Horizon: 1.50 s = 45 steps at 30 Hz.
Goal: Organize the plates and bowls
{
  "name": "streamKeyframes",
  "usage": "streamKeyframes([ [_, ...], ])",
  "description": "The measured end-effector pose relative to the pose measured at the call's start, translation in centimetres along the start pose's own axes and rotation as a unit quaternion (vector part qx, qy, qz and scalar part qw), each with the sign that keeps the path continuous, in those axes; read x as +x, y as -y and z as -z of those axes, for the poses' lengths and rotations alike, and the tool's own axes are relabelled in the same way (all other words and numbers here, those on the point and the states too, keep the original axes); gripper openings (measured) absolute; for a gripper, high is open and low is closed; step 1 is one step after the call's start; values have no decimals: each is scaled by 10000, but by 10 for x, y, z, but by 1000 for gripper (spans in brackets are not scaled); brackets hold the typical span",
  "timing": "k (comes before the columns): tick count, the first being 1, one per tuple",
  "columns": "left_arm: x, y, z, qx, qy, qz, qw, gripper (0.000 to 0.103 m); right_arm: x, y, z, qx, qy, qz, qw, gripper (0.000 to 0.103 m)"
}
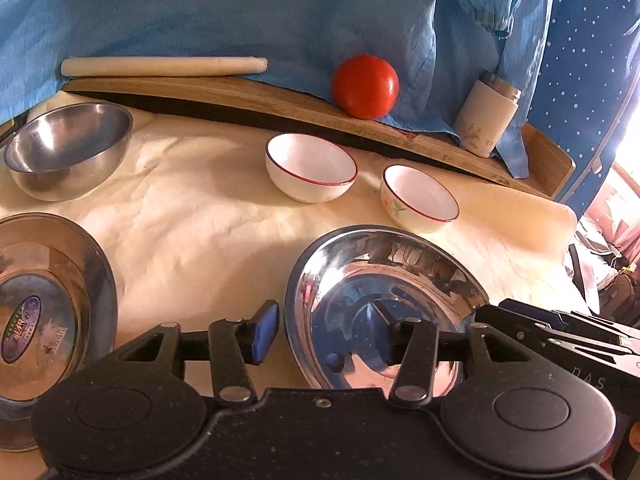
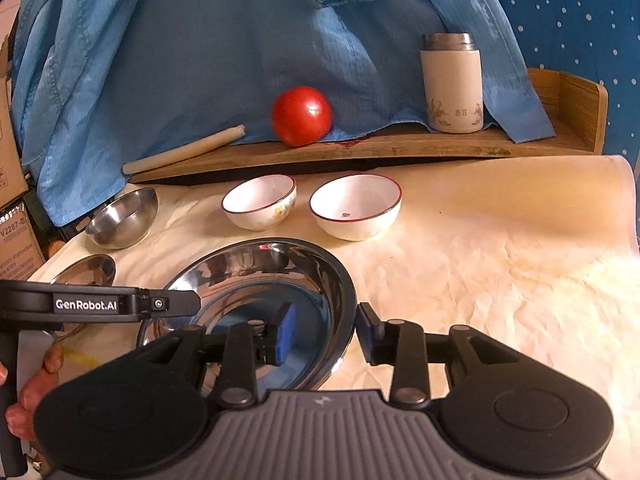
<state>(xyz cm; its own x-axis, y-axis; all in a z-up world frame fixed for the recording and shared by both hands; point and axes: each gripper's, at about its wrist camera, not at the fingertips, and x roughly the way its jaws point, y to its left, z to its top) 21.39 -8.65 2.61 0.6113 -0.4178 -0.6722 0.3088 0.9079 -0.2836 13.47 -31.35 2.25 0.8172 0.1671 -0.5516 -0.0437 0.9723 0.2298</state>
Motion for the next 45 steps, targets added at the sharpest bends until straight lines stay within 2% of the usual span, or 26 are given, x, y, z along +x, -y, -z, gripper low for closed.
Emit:
streamKeyframes([
  [2,-3,-1,0,-3,55,-13,10000,64,-3,-2,0,-19,54,-17,10000,47],
  [3,-6,-1,1,8,97,-41,9999,67,-4,-4,0,-34,101,-15,9999,55],
  [5,-13,-2,0,52,249,-150,9996,85,-8,-7,-1,-102,218,-11,9997,69],
  [7,-24,-4,0,115,511,-290,9982,91,-13,-12,-1,-186,357,6,9992,89],
  [9,-35,-9,-1,165,725,-381,9965,94,-18,-19,-2,-296,557,33,9980,97],
  [12,-52,-22,-4,149,955,-526,9939,95,-20,-33,-3,-505,705,31,9962,102],
  [13,-58,-29,-4,108,1030,-623,9927,96,-20,-39,-4,-572,748,-11,9956,102],
  [14,-63,-35,-5,74,1084,-705,9916,102,-20,-44,-4,-611,776,-63,9951,102],
  [21,-103,-91,2,-209,1480,-1524,9770,102,-6,-89,-8,-944,789,-608,9905,103],
  [28,-123,-142,15,-381,1499,-2231,9624,102,15,-134,-11,-1210,686,-1063,9846,103],
  [31,-122,-157,20,-393,1396,-2349,9611,102,26,-153,-10,-1299,609,-1204,9823,103],
  [35,-118,-172,26,-507,1260,-2317,9633,102,38,-176,-6,-1437,530,-1323,9793,103],
  [38,-114,-177,30,-515,1286,-2325,9627,102,46,-189,-1,-1639,506,-1213,9777,103],
  [41,-111,-175,33,-339,1385,-2387,9606,102,55,-200,5,-1890,445,-982,9760,103],
  [45,-108,-170,35,-26,1434,-2412,9598,102,65,-205,9,-1905,289,-1015,9760,102],
])
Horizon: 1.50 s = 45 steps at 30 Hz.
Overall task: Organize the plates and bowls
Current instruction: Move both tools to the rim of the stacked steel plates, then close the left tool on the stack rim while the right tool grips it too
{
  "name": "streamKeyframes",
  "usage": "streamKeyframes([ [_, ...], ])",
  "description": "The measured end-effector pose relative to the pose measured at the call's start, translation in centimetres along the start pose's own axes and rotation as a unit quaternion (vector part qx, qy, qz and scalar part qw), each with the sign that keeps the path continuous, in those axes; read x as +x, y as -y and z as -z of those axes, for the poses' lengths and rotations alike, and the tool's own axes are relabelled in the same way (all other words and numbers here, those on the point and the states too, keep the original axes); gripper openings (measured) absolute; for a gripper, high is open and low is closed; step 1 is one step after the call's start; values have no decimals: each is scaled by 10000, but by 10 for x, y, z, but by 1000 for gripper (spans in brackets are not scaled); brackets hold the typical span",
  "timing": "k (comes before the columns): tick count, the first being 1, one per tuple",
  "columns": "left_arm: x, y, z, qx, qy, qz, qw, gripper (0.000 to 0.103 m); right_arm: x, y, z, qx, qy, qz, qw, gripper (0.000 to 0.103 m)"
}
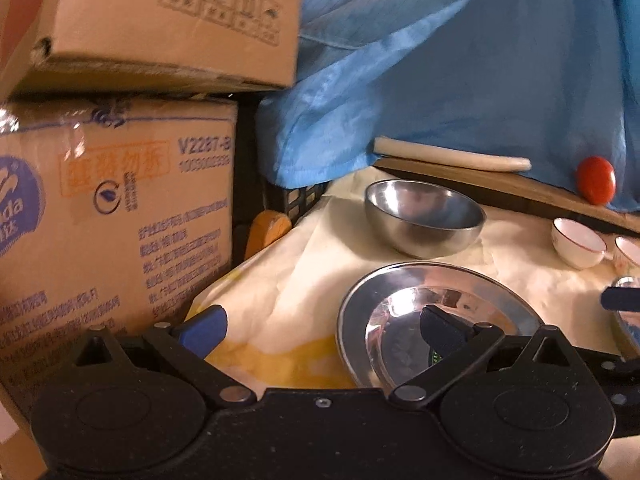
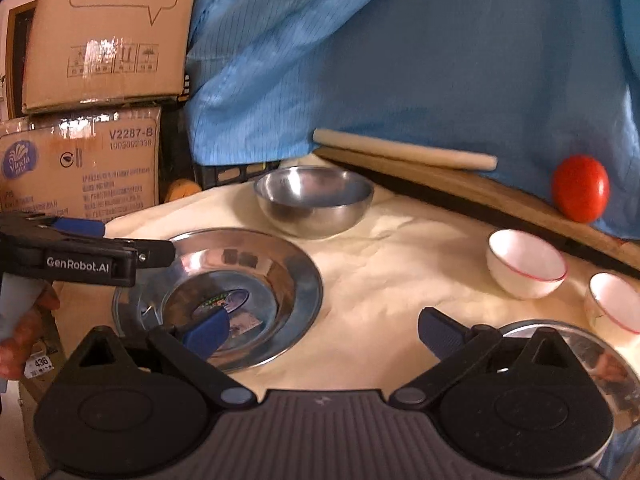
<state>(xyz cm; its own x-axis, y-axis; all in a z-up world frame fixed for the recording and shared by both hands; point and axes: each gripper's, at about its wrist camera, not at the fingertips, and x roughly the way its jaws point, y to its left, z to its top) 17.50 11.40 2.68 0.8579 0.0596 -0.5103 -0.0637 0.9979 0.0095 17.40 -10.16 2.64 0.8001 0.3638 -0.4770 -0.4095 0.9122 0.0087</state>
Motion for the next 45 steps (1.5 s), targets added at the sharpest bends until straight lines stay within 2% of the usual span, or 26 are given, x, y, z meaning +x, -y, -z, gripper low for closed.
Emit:
streamKeyframes([
  [9,2,5,2,151,-31,281,9995,101,15,-7,2,4,-198,-151,9997,100],
  [16,2,10,5,205,-64,421,9989,94,21,-6,5,184,-337,-298,9988,90],
  [19,2,11,5,160,-105,466,9987,87,23,-5,5,284,-356,-328,9984,84],
  [23,5,9,5,25,-195,396,9990,78,24,-4,5,405,-358,-334,9980,78],
  [29,6,8,6,-113,-232,215,9994,69,24,-2,5,500,-321,-345,9976,64],
  [37,9,16,7,-172,-198,-72,9996,66,23,-2,7,591,-279,-296,9974,53],
  [40,9,19,7,-154,-219,-72,9996,60,23,-3,7,638,-267,-319,9971,46],
  [45,10,22,6,-163,-279,-11,9995,42,22,-2,7,726,-217,-379,9964,33],
])
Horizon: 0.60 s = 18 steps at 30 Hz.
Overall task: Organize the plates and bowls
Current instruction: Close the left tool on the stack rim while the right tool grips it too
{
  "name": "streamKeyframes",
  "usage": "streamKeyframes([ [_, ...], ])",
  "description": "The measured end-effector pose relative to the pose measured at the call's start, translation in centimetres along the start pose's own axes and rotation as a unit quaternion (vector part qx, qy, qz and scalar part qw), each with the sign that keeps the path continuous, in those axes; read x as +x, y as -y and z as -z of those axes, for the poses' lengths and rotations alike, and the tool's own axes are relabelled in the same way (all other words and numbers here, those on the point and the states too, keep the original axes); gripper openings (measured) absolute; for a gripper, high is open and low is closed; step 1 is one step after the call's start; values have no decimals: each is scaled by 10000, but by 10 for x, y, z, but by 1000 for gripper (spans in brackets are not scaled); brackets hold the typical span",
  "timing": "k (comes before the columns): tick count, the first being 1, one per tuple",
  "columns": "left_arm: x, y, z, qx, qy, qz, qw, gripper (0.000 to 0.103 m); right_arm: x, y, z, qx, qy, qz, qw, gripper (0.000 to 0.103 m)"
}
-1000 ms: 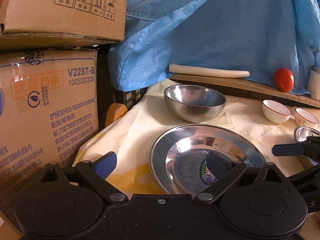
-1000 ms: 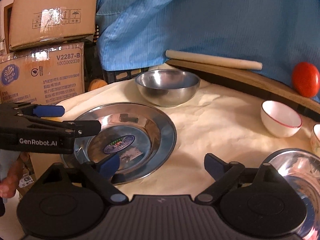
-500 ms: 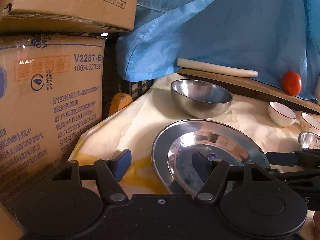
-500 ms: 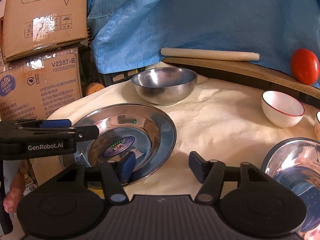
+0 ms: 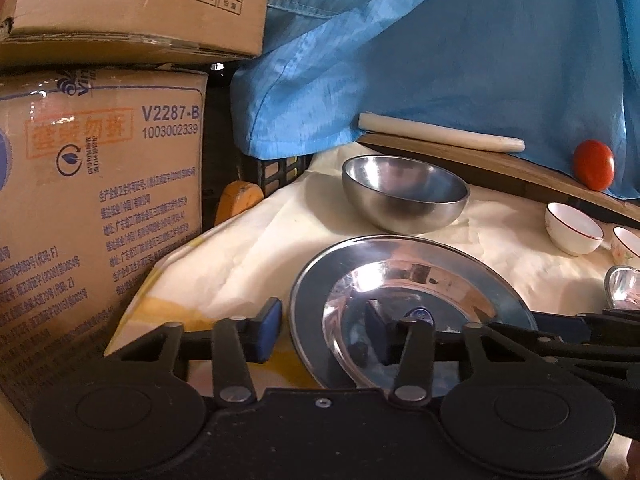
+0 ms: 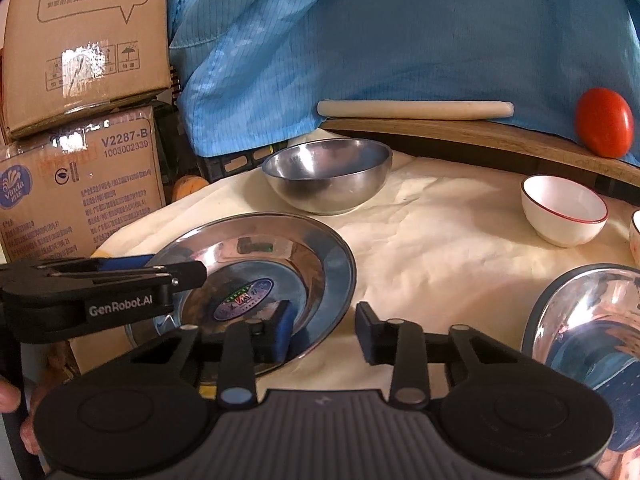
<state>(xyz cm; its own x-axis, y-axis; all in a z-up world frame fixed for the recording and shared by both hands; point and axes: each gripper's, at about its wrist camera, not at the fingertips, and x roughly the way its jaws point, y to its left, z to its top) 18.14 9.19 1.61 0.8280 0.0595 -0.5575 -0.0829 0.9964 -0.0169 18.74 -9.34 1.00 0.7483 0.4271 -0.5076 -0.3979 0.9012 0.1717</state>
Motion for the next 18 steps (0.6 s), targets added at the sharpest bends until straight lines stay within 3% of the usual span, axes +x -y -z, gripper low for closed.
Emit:
streamKeyframes([
  [6,1,2,0,-29,-47,-83,10000,26,-3,-1,1,26,98,201,9997,29],
  [18,-10,16,-6,-8,12,-43,10000,25,-24,7,3,100,385,390,9984,28],
])
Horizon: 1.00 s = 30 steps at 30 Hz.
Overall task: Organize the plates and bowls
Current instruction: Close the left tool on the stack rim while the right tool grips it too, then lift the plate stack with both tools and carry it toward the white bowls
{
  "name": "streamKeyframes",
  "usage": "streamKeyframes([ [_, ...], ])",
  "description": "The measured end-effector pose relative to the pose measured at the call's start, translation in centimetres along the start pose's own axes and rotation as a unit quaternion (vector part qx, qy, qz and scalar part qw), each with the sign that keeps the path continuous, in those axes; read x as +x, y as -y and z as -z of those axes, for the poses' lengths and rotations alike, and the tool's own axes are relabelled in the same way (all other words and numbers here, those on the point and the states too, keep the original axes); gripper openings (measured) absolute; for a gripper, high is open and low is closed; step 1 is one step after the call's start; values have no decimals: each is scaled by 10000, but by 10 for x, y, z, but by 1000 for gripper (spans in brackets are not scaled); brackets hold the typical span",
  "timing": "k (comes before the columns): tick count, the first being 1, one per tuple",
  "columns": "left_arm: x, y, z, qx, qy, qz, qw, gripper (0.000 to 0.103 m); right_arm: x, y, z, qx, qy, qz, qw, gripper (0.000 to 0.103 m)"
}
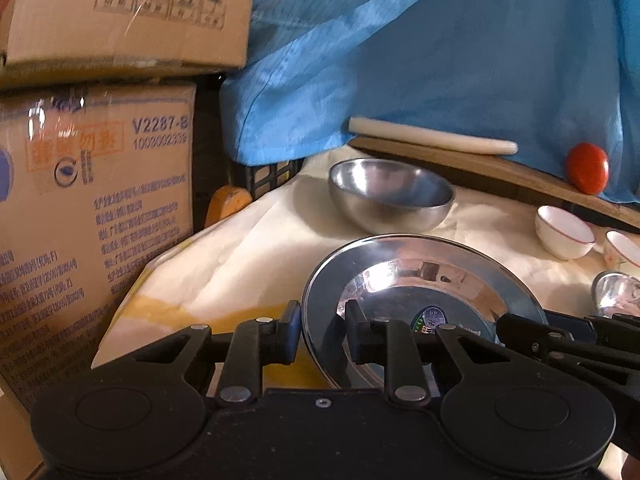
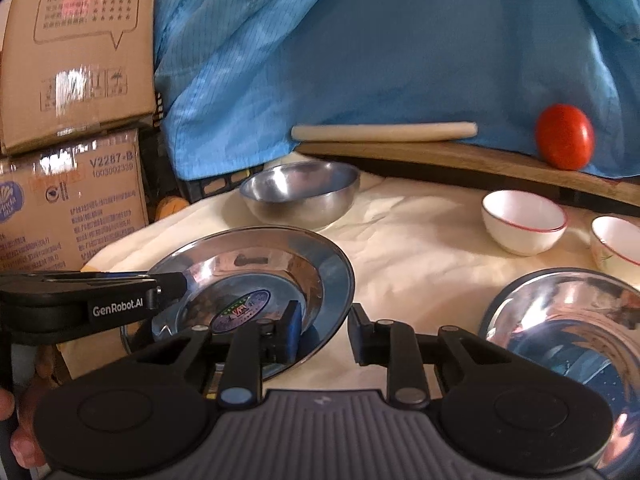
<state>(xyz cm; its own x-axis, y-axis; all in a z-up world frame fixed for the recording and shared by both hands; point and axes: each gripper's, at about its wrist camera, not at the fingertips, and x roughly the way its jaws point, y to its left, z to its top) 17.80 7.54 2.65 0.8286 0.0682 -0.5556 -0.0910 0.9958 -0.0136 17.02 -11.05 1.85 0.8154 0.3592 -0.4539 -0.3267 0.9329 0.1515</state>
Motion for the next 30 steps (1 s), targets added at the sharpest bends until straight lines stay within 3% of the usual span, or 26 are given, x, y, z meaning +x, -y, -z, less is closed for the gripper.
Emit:
streamKeyframes([
  [9,-17,31,-8,-12,269,235,9994,25,-33,25,-1,205,435,188,9987,28],
  [14,-19,67,-9,78,334,583,9977,25,-54,51,4,378,671,568,9954,28],
  [25,-21,146,-2,367,321,1343,9897,25,-99,111,22,755,802,1335,9849,28],
  [30,-19,166,4,495,252,1478,9875,25,-107,127,31,885,788,1470,9820,28],
])
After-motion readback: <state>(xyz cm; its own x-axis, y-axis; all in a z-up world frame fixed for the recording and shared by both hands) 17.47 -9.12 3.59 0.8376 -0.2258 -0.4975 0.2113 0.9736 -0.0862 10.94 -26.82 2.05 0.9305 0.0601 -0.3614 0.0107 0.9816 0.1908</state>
